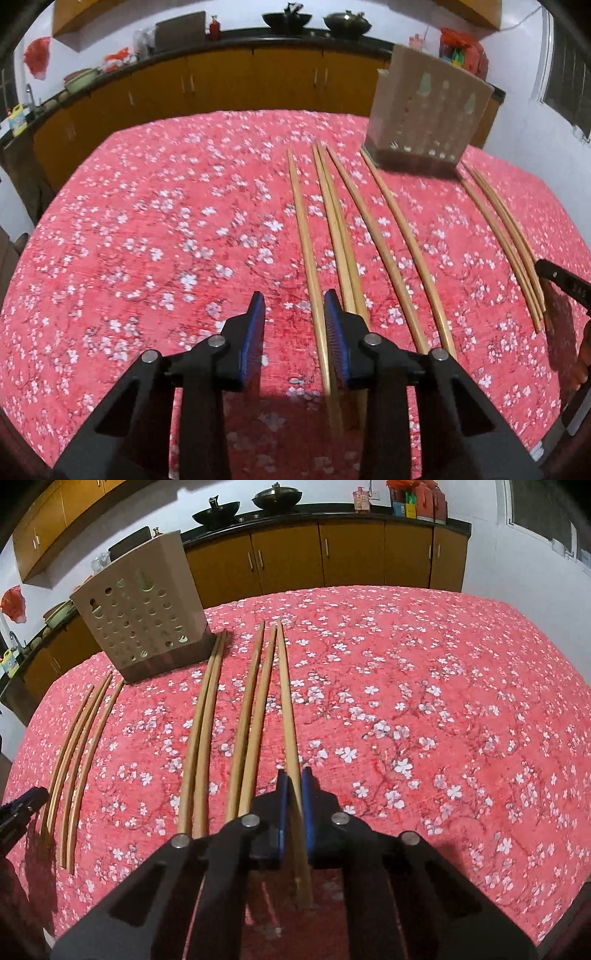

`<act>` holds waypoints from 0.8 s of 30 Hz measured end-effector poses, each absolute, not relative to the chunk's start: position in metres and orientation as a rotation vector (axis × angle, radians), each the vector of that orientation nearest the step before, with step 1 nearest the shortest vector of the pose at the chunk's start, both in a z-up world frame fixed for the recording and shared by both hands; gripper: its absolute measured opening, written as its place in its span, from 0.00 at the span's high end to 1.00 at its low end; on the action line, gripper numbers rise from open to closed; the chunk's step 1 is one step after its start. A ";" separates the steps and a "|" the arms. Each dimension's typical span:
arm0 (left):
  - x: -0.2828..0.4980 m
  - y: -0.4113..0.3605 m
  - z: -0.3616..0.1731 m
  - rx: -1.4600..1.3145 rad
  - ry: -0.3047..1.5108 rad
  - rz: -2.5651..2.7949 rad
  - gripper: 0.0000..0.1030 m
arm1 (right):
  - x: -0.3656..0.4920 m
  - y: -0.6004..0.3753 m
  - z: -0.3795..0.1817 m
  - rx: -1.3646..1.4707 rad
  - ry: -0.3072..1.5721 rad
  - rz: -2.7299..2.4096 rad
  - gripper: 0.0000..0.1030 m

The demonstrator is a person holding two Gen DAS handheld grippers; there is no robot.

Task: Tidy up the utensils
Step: 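Lower the left tool onto one chopstick and close while the right tool grasps another, then lift the left tool's chopstick upright over the holder while the right tool carries its own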

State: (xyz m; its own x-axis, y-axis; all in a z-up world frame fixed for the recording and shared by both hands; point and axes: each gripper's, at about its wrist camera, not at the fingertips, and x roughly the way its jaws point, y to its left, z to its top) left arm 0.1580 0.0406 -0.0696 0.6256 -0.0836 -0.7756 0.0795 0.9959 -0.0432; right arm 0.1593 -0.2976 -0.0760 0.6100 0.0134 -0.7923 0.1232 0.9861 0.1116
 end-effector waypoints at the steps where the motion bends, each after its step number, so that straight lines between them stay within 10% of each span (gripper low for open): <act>1: 0.157 0.040 -0.070 0.003 0.895 -0.093 0.67 | 0.159 -0.297 -0.076 0.152 0.914 -0.065 0.91; 10: 0.176 0.047 -0.076 0.059 0.905 -0.058 0.89 | 0.174 -0.303 -0.075 0.133 0.929 -0.065 0.92; 24: 0.209 0.079 -0.076 -0.031 0.884 -0.052 0.92 | 0.197 -0.331 -0.078 0.150 0.893 -0.116 0.91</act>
